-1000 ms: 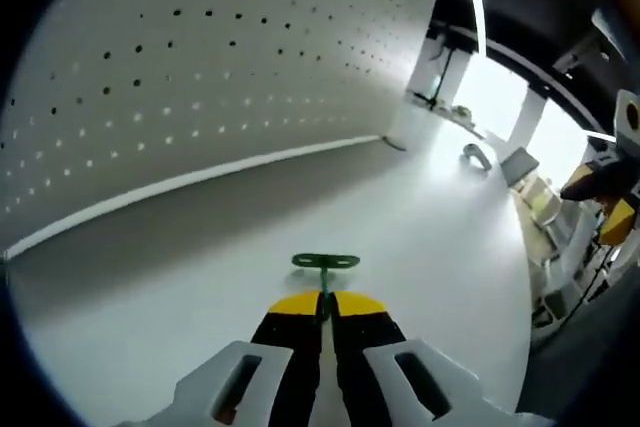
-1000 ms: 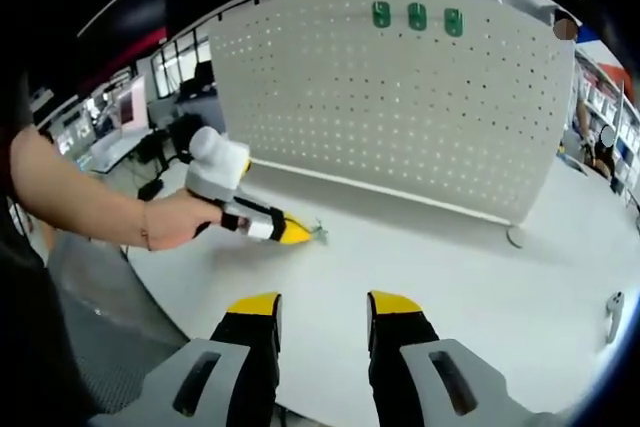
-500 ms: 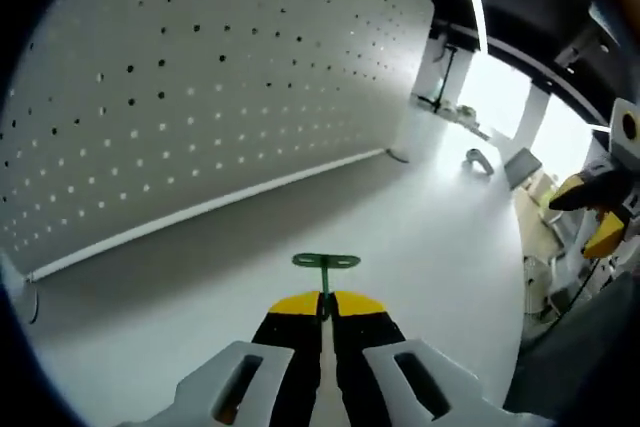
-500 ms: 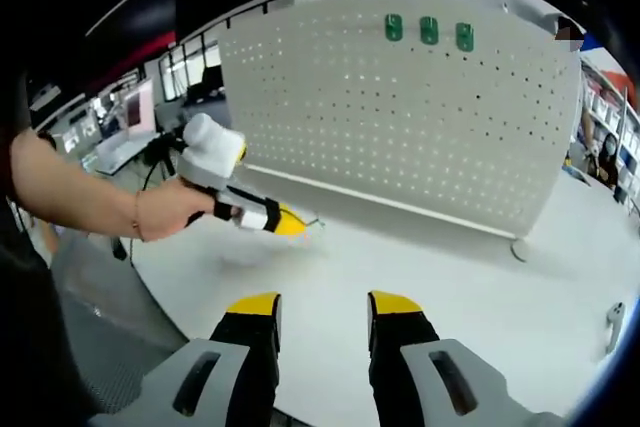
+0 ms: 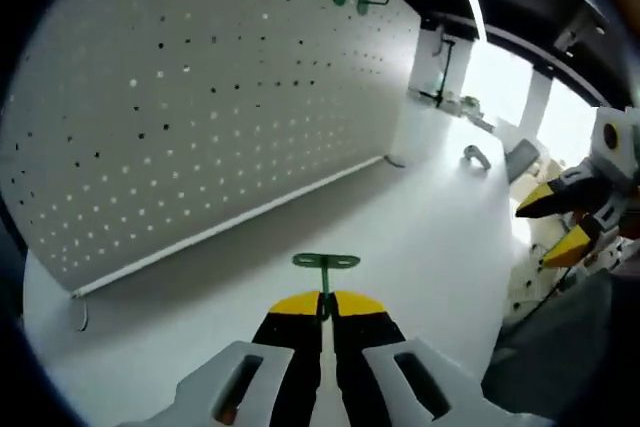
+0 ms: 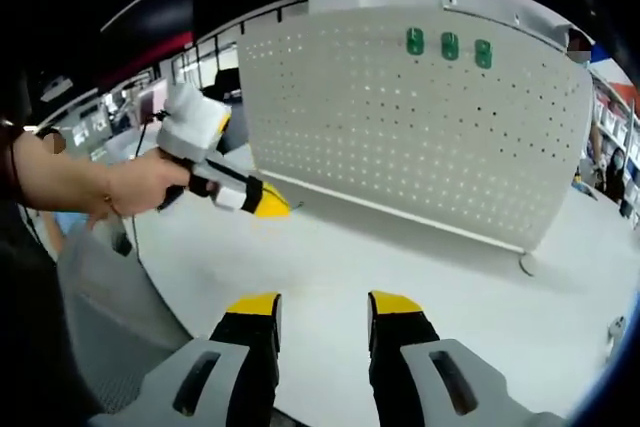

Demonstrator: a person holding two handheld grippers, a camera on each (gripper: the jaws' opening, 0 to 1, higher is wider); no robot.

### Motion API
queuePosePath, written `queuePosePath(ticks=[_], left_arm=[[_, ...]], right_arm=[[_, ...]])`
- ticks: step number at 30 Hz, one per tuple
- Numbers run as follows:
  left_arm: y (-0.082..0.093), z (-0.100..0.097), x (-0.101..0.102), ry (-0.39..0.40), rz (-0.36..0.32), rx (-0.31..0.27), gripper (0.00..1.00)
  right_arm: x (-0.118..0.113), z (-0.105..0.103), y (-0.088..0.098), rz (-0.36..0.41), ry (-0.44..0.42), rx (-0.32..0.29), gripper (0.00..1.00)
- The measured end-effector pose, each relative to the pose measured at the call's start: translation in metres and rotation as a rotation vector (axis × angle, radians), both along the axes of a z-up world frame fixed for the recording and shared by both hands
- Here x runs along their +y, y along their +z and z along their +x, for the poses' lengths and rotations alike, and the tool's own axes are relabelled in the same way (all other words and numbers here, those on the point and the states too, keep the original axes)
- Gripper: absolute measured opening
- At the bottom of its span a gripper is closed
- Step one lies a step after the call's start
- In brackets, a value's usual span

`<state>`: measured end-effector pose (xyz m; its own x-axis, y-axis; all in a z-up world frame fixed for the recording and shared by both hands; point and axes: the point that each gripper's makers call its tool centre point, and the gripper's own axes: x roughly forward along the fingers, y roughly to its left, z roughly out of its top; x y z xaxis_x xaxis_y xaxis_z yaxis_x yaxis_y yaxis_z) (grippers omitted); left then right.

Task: Insert the hook assembly into the mounting plate slot until the hook locks in place.

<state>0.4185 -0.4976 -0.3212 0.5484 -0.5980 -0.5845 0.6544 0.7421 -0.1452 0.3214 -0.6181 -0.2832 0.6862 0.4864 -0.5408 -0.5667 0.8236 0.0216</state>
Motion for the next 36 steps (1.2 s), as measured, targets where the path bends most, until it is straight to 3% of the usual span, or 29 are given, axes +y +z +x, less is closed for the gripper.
queuePosePath(ticks=[16, 26, 36], left_arm=[[0.061, -0.059, 0.032, 0.027, 0.034, -0.032, 0.02], [0.074, -0.089, 0.039, 0.040, 0.064, -0.026, 0.02], [0.073, -0.110, 0.039, 0.032, 0.131, -0.009, 0.02]], right_arm=[[0.043, -0.008, 0.017, 0.014, 0.138, -0.045, 0.33], [0.078, -0.014, 0.033, 0.042, 0.246, -0.063, 0.31], [0.122, -0.018, 0.045, 0.047, 0.374, -0.074, 0.28]])
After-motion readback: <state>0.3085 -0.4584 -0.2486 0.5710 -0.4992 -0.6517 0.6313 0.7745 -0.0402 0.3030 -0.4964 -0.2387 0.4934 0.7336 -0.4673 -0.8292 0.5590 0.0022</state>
